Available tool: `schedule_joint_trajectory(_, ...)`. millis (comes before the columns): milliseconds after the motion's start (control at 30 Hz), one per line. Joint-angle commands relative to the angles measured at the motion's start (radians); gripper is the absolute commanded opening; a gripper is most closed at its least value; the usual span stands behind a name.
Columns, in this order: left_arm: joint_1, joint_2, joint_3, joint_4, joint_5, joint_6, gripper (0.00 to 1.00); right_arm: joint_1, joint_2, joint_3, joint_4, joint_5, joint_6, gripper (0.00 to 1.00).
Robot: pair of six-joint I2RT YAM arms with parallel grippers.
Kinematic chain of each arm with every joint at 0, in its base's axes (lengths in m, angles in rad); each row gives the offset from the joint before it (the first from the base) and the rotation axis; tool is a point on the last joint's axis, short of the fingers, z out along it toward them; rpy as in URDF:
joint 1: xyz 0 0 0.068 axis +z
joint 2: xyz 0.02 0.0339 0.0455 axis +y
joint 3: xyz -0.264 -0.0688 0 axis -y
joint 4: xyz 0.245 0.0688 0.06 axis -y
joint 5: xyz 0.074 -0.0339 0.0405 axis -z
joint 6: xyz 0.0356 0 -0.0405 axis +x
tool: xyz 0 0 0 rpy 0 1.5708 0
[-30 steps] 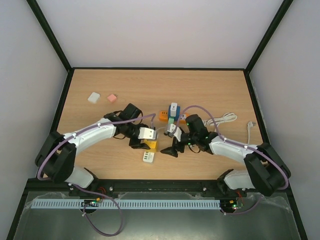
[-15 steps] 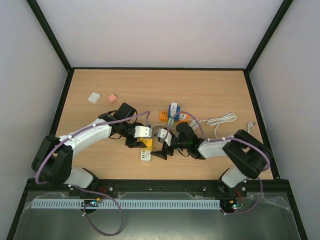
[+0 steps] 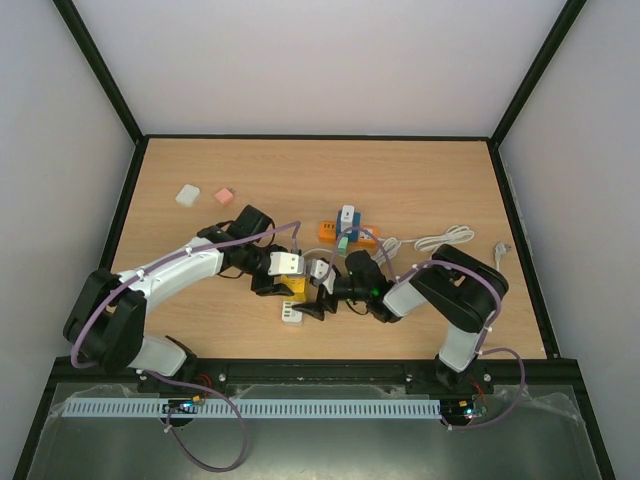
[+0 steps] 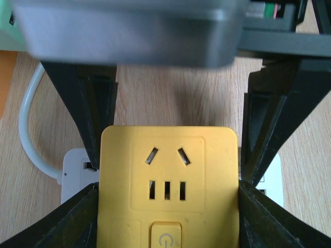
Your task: Pull the plug off the socket
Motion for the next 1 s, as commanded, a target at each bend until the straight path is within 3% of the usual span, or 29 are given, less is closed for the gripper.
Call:
schedule_joint_trajectory(0, 0.001, 0.003, 0.037, 0.007, 0.067, -0.004, 0.49, 0.023, 0.055, 0.004, 0.165, 0.011, 0.053, 0.98)
schedule_joint_trajectory(367, 0.002, -0.008, 0.048, -0.029, 0.097, 0.012, 0.41, 0.023, 0.131, -0.001, 0.172, 0.026, 0.030, 0.98)
schedule_joint_trajectory(967, 0.063, -0.084, 0.087, -0.155, 0.073, 0.065, 0.37, 0.017, 0.144, -0.005, 0.122, 0.031, 0.013, 0.98)
